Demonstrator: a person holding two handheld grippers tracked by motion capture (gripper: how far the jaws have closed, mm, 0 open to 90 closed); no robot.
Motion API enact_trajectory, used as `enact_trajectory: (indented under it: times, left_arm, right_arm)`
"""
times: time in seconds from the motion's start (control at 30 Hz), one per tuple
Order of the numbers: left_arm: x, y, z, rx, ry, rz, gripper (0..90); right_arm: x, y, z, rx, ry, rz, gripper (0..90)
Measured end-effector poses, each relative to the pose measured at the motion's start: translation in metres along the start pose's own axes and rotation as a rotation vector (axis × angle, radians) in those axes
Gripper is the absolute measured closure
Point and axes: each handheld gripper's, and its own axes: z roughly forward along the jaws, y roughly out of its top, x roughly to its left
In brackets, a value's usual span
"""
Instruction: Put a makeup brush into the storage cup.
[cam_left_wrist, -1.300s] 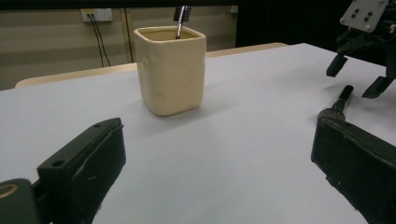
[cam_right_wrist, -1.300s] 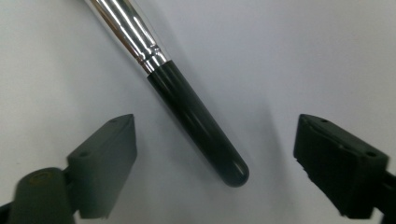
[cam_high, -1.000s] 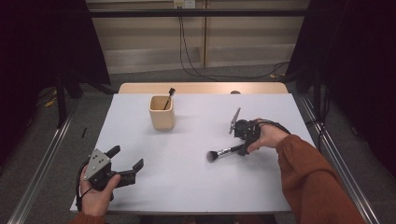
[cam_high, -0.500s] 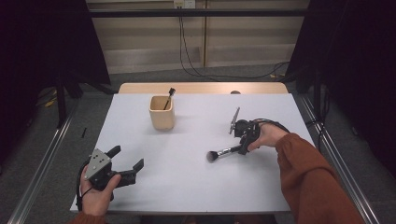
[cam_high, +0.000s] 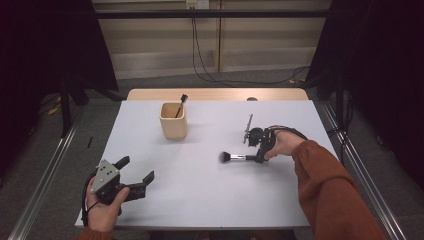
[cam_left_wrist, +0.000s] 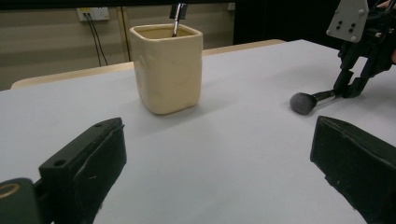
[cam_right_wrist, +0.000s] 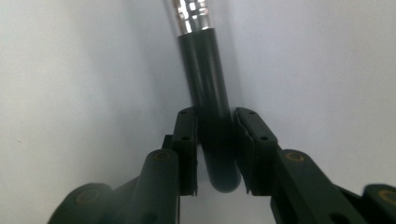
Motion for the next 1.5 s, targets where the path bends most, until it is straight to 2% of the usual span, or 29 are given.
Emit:
enact_trajectory:
  times: [0.17, 0.27, 0.5, 0.83, 0.9, 1.03, 1.1, 1.17, 1.23, 1.3, 1.33, 1.5]
  left_arm:
    - [-0.001, 0.000, 0.001, 0.008, 0.009, 0.006, 3.7]
    - [-0.001, 0.000, 0.002, 0.011, 0.000, 0.010, 3.8]
    - [0.000, 0.000, 0.003, 0.014, 0.003, 0.002, 3.8]
    - [0.001, -0.001, 0.001, 0.011, 0.015, -0.009, 3.8]
    - [0.001, -0.001, 0.001, 0.011, 0.012, -0.006, 3.8]
    - [0.001, -0.001, 0.002, 0.014, 0.015, -0.002, 3.8]
    - [0.001, -0.001, 0.002, 0.015, 0.015, -0.002, 3.8]
    - [0.001, 0.000, 0.002, 0.015, 0.015, -0.002, 3.8]
    - [0.001, -0.001, 0.002, 0.013, 0.016, -0.006, 3.8]
    - [0.001, -0.001, 0.002, 0.014, 0.017, -0.006, 3.8]
    - [0.001, -0.001, 0.002, 0.014, 0.016, -0.006, 3.8]
    - [0.002, -0.001, 0.003, 0.021, 0.014, -0.004, 3.8]
  right_arm:
    - [0.001, -0.001, 0.000, -0.011, -0.008, -0.021, 75.9]
    - [0.003, 0.000, 0.000, -0.006, -0.021, -0.026, 76.0]
    - [0.004, -0.002, -0.001, -0.011, -0.022, -0.006, 76.0]
    - [0.006, -0.001, -0.002, -0.070, -0.022, -0.002, 76.0]
    - [0.007, -0.004, -0.004, -0.086, -0.016, 0.022, 76.0]
    - [0.008, -0.012, -0.009, -0.159, -0.023, 0.056, 76.0]
    - [0.009, -0.017, -0.012, -0.207, -0.027, 0.070, 76.0]
    - [0.009, -0.022, -0.015, -0.267, -0.038, 0.119, 75.9]
    - [0.009, -0.027, -0.018, -0.314, -0.046, 0.148, 76.0]
    - [0.011, -0.031, -0.018, -0.336, -0.050, 0.190, 75.9]
    - [0.011, -0.033, -0.017, -0.349, -0.063, 0.196, 76.0]
    - [0.017, -0.037, -0.010, -0.376, -0.063, 0.227, 76.0]
